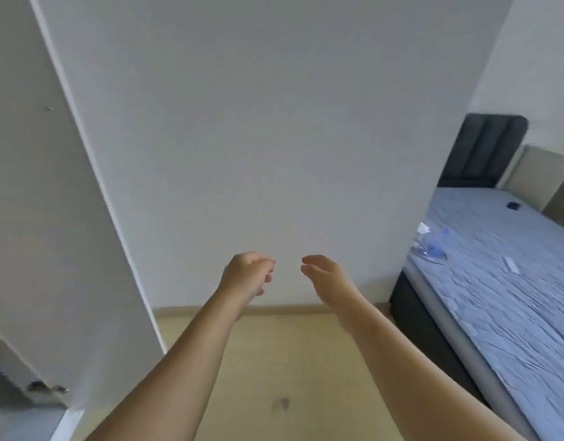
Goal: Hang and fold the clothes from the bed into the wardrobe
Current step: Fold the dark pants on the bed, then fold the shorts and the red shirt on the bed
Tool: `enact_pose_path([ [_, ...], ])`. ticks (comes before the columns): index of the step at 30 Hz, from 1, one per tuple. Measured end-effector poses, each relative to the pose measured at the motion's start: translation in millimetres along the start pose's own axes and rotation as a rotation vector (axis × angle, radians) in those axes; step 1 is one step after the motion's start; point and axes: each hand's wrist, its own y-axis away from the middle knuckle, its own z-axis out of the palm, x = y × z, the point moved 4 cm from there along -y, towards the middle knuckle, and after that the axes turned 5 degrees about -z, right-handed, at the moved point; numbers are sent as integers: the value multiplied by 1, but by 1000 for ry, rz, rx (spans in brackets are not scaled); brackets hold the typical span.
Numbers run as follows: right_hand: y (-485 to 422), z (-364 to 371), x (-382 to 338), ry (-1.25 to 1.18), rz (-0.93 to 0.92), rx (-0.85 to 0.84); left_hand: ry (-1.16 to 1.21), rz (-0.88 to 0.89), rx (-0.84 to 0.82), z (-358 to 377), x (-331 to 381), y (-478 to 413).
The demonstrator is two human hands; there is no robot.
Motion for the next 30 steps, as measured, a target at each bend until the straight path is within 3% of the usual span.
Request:
enact_pose_path([
  [9,32,-180,158,-166,342,391,-78,-140,-431,255,-25,-19],
  [18,5,-331,240,-364,483,674,-152,-164,-630,472,18,-43],
  [24,84,-451,327,-470,634,941,-312,-164,-886,630,31,15],
  [30,156,-557,422,-535,759,979,-373,-194,-988,785,28,93],
])
